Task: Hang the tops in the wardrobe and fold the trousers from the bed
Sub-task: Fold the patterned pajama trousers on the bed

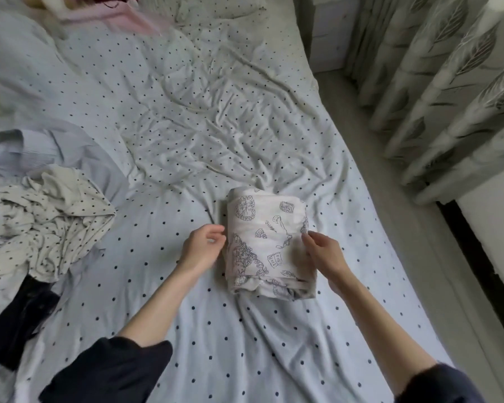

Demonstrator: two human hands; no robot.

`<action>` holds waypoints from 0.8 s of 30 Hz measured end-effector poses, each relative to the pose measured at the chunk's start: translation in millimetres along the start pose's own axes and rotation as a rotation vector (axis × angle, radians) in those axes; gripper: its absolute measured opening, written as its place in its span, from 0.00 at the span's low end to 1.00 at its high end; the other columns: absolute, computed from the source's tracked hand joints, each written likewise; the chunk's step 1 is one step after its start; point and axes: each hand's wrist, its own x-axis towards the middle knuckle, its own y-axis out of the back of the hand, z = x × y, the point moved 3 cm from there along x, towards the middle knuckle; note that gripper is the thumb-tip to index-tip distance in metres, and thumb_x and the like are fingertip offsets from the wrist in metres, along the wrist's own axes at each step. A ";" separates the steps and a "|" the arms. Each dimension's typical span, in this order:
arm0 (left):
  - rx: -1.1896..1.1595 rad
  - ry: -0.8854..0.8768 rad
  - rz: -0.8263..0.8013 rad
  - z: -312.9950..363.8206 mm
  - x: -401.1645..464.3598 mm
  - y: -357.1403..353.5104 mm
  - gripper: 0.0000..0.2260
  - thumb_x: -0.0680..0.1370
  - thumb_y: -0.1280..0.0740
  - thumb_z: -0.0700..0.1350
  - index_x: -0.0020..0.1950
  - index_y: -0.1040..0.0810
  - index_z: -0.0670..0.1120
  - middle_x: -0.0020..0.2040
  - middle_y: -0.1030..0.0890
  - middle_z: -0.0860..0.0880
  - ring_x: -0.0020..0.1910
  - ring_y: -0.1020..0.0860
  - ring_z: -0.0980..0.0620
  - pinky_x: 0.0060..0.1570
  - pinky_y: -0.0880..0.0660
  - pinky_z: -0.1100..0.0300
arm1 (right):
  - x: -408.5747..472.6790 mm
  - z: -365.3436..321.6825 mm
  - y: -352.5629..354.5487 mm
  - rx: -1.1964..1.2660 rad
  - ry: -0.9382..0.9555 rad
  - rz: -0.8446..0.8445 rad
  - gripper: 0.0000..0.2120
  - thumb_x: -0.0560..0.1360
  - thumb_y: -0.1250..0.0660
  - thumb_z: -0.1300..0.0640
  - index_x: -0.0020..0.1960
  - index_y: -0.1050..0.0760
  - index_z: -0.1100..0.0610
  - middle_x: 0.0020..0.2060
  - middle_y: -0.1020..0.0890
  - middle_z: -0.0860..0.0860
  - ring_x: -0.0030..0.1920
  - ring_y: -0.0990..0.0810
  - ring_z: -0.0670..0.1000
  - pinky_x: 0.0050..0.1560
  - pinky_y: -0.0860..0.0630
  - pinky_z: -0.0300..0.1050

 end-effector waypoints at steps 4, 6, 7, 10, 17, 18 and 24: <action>-0.345 0.277 -0.089 -21.7 27.7 8.1 0.11 0.79 0.37 0.38 0.62 0.26 0.41 0.50 0.22 0.43 0.41 0.23 0.50 0.47 0.26 0.57 | 17.6 9.2 8.0 0.081 -0.168 0.068 0.07 0.74 0.32 0.57 0.52 0.22 0.53 0.37 0.22 0.51 0.38 0.25 0.50 0.43 0.27 0.44; -0.467 0.345 -0.187 -18.3 38.8 1.7 0.11 0.79 0.37 0.40 0.62 0.28 0.42 0.48 0.22 0.44 0.41 0.23 0.50 0.47 0.26 0.54 | 20.8 12.9 9.8 0.197 -0.291 -0.022 0.06 0.73 0.29 0.55 0.48 0.23 0.55 0.35 0.24 0.52 0.34 0.26 0.49 0.36 0.27 0.41; -0.493 0.352 -0.219 -15.9 44.6 -2.7 0.12 0.79 0.37 0.41 0.62 0.28 0.43 0.48 0.22 0.44 0.41 0.23 0.50 0.48 0.26 0.52 | 21.4 14.4 10.8 0.218 -0.339 -0.074 0.06 0.72 0.28 0.55 0.44 0.23 0.57 0.33 0.25 0.52 0.32 0.27 0.49 0.33 0.28 0.39; -0.469 0.342 -0.272 -9.5 56.2 -12.9 0.10 0.79 0.38 0.43 0.60 0.27 0.45 0.44 0.22 0.46 0.39 0.24 0.50 0.42 0.26 0.55 | 26.0 19.6 14.2 0.193 -0.393 -0.134 0.06 0.71 0.27 0.57 0.39 0.23 0.56 0.33 0.24 0.51 0.33 0.27 0.49 0.33 0.30 0.40; -0.517 0.429 -0.467 -19.1 59.6 -22.5 0.12 0.70 0.29 0.47 0.51 0.22 0.46 0.41 0.16 0.46 0.38 0.19 0.50 0.36 0.21 0.56 | 33.1 26.8 8.5 0.223 -0.455 -0.145 0.10 0.70 0.28 0.63 0.36 0.28 0.55 0.33 0.26 0.52 0.34 0.29 0.51 0.39 0.32 0.44; -0.529 0.420 -0.478 -19.7 58.9 -21.8 0.15 0.67 0.28 0.47 0.52 0.22 0.46 0.42 0.16 0.46 0.38 0.18 0.50 0.34 0.21 0.57 | 32.4 26.3 8.0 0.227 -0.448 -0.144 0.09 0.70 0.28 0.63 0.37 0.27 0.54 0.35 0.26 0.52 0.37 0.28 0.51 0.41 0.32 0.45; -0.511 0.271 -0.541 -11.0 35.0 -18.8 0.12 0.71 0.30 0.39 0.53 0.23 0.47 0.43 0.16 0.47 0.39 0.19 0.51 0.30 0.22 0.59 | -4.2 21.6 26.0 0.226 -0.354 -0.063 0.09 0.72 0.29 0.62 0.37 0.27 0.53 0.35 0.24 0.49 0.37 0.27 0.48 0.37 0.31 0.41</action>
